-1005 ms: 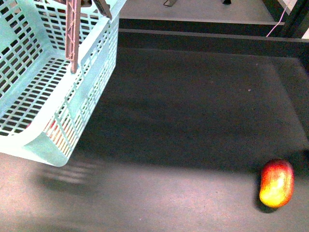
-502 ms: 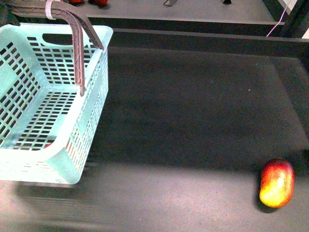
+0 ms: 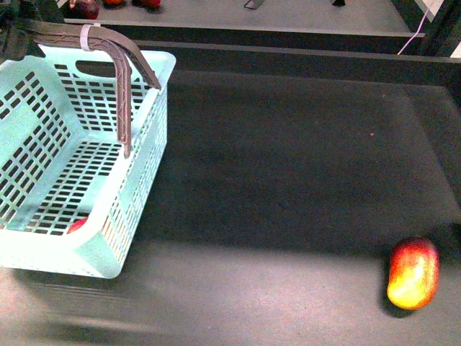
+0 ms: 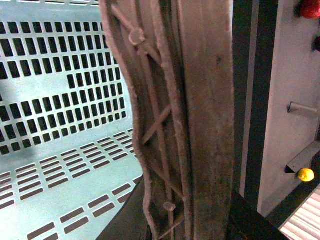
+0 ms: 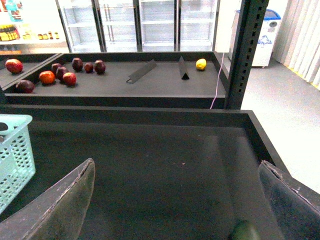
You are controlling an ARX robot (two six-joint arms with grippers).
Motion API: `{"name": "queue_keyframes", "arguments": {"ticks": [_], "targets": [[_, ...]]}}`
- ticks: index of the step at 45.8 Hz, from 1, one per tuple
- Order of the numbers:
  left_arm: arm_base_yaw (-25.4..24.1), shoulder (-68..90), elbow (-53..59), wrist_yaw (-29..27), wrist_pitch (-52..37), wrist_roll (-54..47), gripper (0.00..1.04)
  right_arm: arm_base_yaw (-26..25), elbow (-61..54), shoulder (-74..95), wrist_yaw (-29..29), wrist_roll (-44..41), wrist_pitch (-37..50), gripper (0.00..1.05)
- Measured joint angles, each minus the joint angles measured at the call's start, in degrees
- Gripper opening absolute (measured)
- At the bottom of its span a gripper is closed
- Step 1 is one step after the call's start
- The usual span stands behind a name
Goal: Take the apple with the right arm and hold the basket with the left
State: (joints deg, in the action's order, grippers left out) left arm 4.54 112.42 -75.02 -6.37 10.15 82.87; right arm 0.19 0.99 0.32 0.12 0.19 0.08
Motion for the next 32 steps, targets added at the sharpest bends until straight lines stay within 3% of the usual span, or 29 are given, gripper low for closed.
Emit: {"name": "queue_keyframes", "arguments": {"ticks": [3,12,22,32], "targets": [[0.1,-0.2,0.8,0.1,-0.7,0.7,0.23,0.0,0.0,0.0,0.0,0.0,0.0,0.96],[0.3,-2.6,4.3,0.1,-2.7,3.0,0.51,0.0,0.0,0.0,0.0,0.0,0.0,0.96],[0.4,-12.5,6.4,-2.0,2.3,2.4,0.98,0.0,0.0,0.0,0.0,0.0,0.0,0.96],[2.9,-25.9,8.6,-0.2,7.6,-4.9,0.98,0.0,0.0,0.0,0.0,0.0,0.0,0.96]]}}
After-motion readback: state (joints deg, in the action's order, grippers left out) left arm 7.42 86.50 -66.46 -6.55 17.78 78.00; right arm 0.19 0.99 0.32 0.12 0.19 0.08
